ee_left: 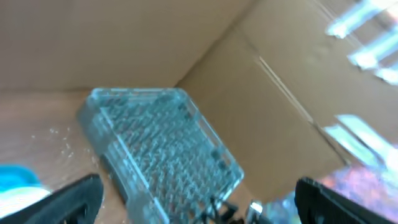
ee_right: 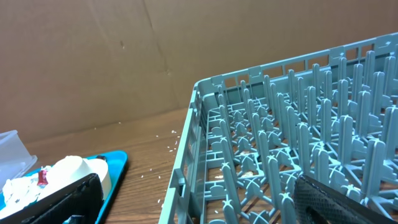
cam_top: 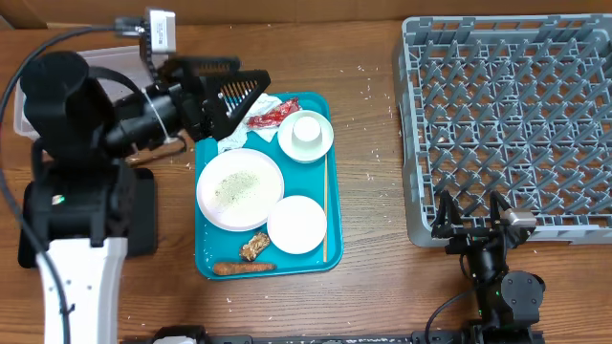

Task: Sort waste into correct bins and load items into the dishwasher
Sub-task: 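Move the left gripper over the teal tray toward the red wrapper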

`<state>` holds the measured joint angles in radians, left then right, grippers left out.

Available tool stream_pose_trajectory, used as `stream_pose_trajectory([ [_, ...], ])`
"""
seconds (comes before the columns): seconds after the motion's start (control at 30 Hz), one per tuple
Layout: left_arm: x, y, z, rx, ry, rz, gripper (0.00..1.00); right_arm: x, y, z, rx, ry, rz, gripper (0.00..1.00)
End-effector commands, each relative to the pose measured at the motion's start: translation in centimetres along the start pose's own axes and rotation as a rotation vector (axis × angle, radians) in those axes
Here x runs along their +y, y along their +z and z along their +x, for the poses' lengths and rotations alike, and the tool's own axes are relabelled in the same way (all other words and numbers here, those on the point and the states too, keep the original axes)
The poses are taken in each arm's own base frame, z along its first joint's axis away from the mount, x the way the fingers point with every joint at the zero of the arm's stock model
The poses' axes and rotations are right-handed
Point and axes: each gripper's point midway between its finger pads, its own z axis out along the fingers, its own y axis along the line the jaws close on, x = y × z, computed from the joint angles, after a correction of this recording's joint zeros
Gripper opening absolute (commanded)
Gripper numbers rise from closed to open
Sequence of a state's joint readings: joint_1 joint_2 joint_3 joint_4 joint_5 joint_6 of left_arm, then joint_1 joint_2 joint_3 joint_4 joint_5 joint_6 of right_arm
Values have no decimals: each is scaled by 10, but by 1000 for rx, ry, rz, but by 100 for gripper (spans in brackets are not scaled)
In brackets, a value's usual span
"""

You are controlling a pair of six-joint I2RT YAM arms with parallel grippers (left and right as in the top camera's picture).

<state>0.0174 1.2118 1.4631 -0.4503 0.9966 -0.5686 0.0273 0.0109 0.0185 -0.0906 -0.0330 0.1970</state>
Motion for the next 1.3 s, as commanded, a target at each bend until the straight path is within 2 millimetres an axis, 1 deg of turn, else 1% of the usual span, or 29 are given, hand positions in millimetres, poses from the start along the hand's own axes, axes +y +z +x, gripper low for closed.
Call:
stream_pose_trajectory([
  [0.0,37,-33,-15,-72,95,-423,100,-1,0,1,-6,-8,3,100],
  [0.03,56,-52,-12,-74,73,-597,100,-1,0,1,-6,-8,3,100],
  [0.07,71,-73,-9,-78,58,-755,100,-1,0,1,-6,-8,3,100],
  [0.1,79,-91,-7,-80,51,-869,100,-1,0,1,-6,-8,3,100],
  [0.13,84,-105,-7,-86,47,-949,100,-1,0,1,-6,-8,3,100],
  [0.17,86,-115,-5,-90,43,-1003,100,-1,0,1,-6,-8,3,100],
  [0.2,86,-120,-3,-89,40,-1026,100,-1,0,1,-6,-8,3,100],
  [0.27,83,-121,-2,-88,39,-1018,100,-1,0,1,-6,-8,3,100],
  [0.3,80,-115,4,-65,23,-980,100,-1,0,1,-6,-8,3,100],
  [0.37,76,-103,3,-50,25,-912,100,-1,0,1,-6,-8,3,100],
  [0.43,79,-97,4,-42,-4,-894,100,-1,0,1,-6,-8,3,100],
  [0.5,88,-96,10,-39,-88,-915,100,-1,0,1,-6,-8,3,100],
  [0.6,104,-90,22,36,-170,-947,100,-1,0,1,-6,-8,3,100],
  [0.8,134,-85,46,310,-287,-1063,100,-1,0,1,-6,-8,3,100],
  [0.87,143,-85,49,373,-291,-1119,100,-1,0,1,-6,-8,3,100],
  [0.9,148,-81,48,389,-288,-1132,100,-1,0,1,-6,-8,3,100],
  [1.0,164,-60,41,381,-277,-1109,100,-1,0,1,-6,-8,3,100],
  [1.07,178,-48,37,370,-276,-1105,100,-1,0,1,-6,-8,3,100],
  [1.1,182,-41,40,382,-302,-1089,100,-1,0,1,-6,-8,3,100],
  [1.2,193,-12,51,424,-382,-984,100,-1,0,1,-6,-8,3,100],
  [1.27,207,1,56,431,-442,-969,100,-1,0,1,-6,-8,3,100],
])
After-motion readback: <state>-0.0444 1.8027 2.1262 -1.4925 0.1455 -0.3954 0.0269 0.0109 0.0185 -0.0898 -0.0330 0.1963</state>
